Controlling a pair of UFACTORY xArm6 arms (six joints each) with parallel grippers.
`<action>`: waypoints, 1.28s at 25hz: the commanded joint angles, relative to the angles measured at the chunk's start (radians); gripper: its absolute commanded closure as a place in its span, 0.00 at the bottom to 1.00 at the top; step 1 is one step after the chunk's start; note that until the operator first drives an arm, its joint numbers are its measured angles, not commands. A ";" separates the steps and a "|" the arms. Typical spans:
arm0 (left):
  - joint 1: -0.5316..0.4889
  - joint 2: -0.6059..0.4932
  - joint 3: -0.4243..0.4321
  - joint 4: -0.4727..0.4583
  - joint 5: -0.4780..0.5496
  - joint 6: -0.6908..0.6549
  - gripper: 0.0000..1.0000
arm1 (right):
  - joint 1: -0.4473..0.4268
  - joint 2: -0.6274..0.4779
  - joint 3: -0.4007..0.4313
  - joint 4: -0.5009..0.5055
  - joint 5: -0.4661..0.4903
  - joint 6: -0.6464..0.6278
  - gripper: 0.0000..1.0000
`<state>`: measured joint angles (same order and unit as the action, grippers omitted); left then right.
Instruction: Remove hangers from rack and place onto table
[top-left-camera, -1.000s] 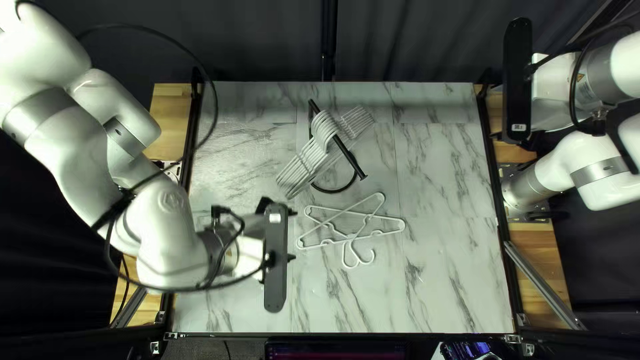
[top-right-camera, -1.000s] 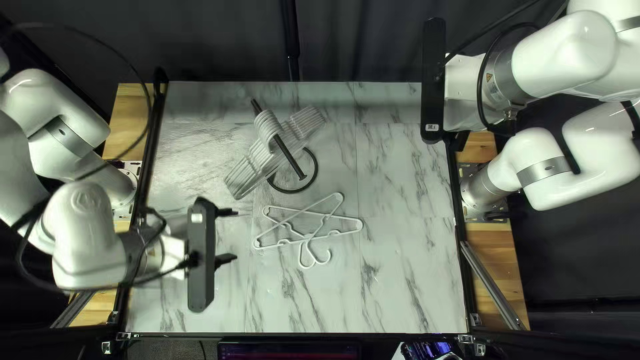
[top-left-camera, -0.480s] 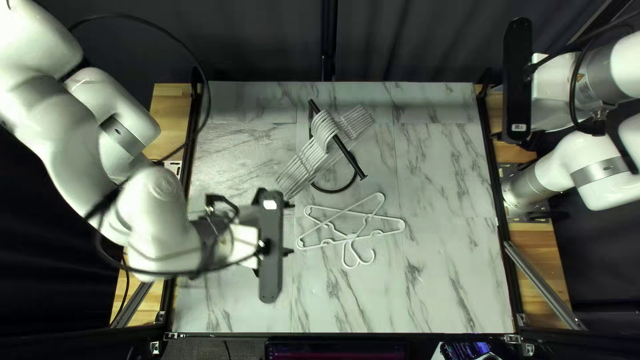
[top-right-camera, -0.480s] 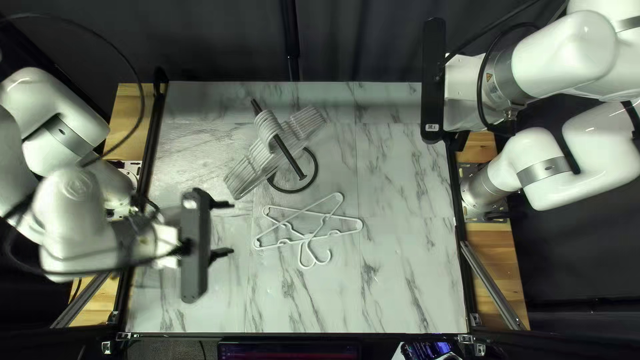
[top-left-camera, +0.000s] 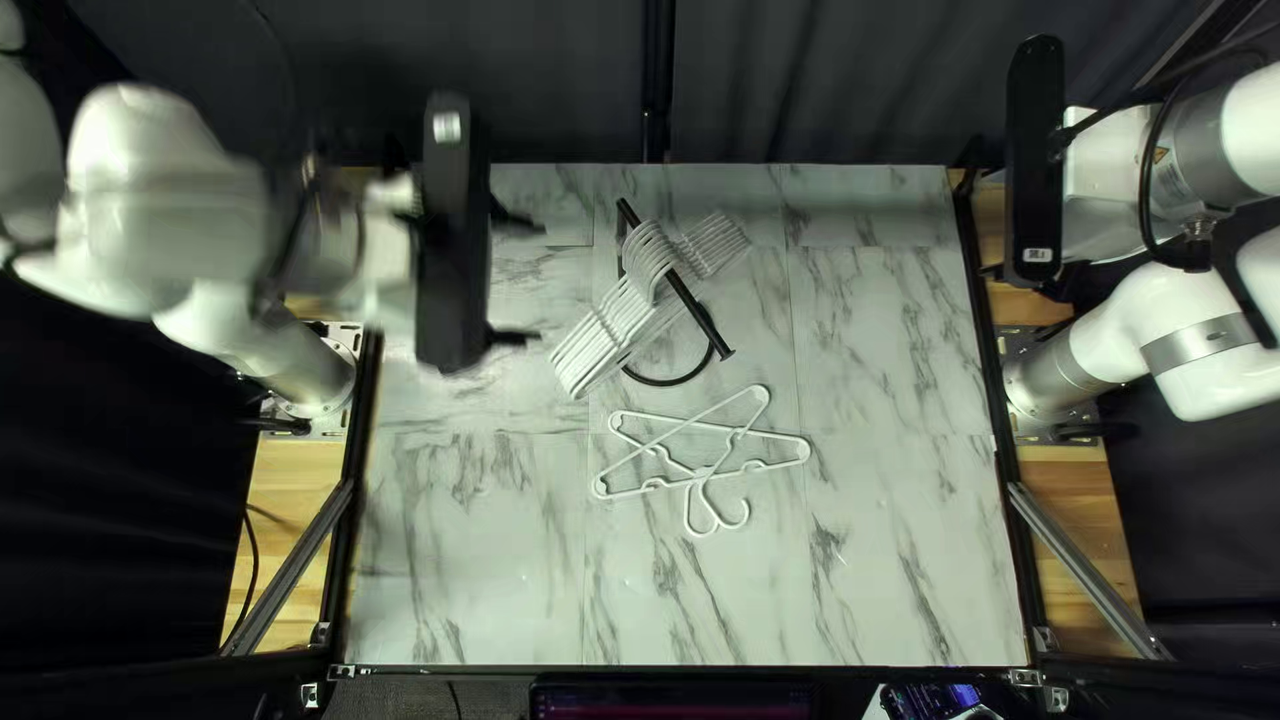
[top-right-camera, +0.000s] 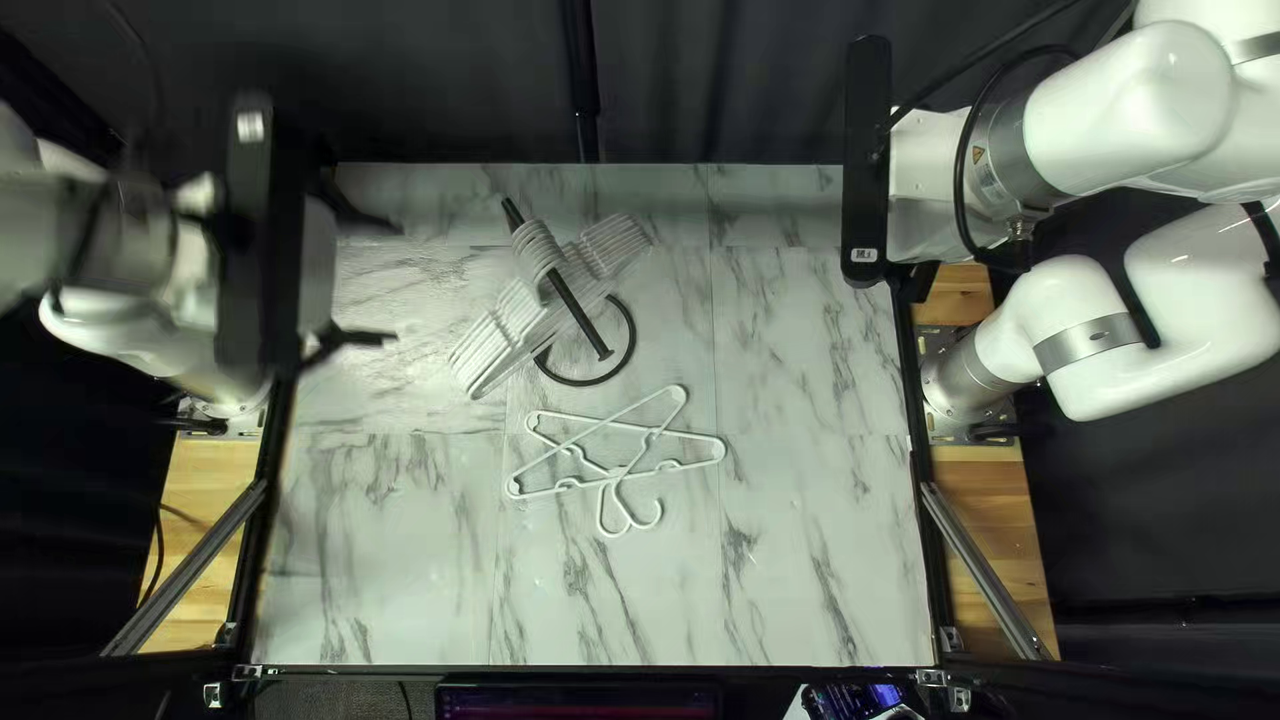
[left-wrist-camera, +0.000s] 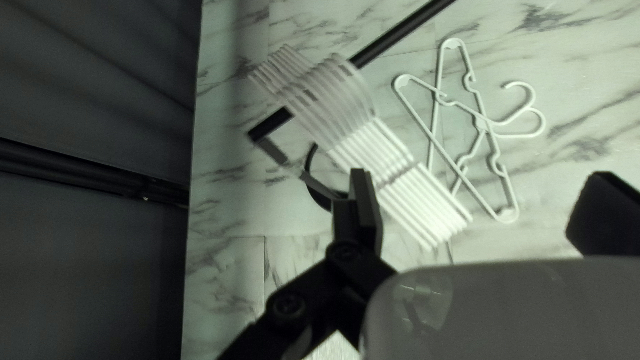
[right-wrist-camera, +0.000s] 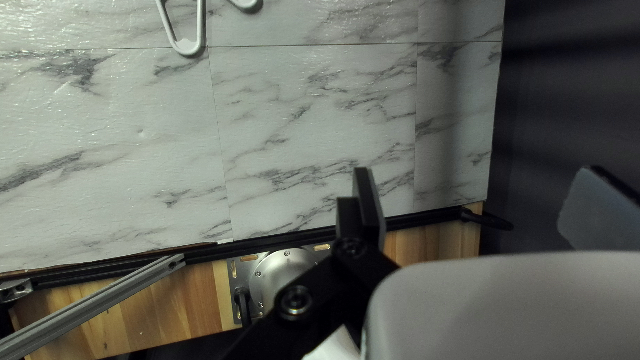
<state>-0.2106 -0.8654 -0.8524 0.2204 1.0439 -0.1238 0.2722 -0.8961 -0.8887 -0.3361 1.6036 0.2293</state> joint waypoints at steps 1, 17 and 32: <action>0.187 -0.039 -0.049 -0.273 0.044 0.275 0.00 | 0.000 0.000 0.000 0.000 0.000 0.000 0.00; 0.224 -0.098 -0.135 -0.210 0.193 0.267 0.00 | 0.000 0.000 0.000 0.000 0.000 0.000 0.00; 0.308 -0.097 -0.234 -0.199 0.348 0.301 0.00 | 0.000 0.000 0.000 0.000 0.000 0.000 0.00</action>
<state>0.1367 -0.9790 -1.0812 -0.0495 1.3664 0.2311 0.2722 -0.8961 -0.8887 -0.3361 1.6036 0.2293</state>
